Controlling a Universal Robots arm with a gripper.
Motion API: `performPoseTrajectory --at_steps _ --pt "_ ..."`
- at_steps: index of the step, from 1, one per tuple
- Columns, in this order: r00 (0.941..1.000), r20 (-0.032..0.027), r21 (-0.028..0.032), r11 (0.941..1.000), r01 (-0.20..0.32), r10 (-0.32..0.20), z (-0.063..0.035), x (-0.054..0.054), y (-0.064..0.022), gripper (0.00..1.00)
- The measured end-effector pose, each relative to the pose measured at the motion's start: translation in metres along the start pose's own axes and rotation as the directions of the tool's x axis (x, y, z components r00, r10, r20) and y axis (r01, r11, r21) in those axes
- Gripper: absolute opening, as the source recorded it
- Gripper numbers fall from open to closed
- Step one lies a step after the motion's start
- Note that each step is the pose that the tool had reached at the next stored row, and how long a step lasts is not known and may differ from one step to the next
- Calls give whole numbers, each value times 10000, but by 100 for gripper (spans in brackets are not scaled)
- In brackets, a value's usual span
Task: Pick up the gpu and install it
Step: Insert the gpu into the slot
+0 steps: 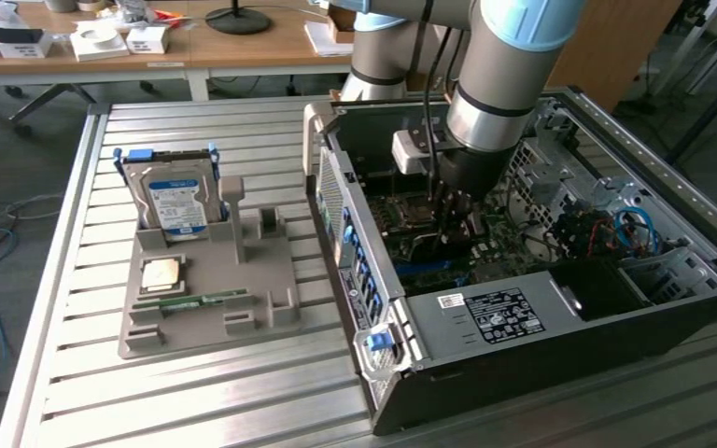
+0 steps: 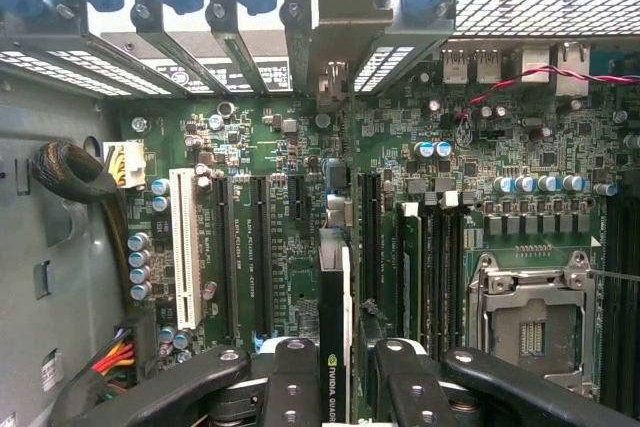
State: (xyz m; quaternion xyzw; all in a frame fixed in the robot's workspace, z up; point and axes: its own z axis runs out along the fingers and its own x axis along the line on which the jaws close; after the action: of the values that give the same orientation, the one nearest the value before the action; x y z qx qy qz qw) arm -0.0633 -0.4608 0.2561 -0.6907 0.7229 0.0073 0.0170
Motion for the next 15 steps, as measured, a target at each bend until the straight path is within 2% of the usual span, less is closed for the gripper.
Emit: performPoseTrajectory --at_steps 15 --pt "10000 -5 4 10000 2 -2 4 15 3 26"
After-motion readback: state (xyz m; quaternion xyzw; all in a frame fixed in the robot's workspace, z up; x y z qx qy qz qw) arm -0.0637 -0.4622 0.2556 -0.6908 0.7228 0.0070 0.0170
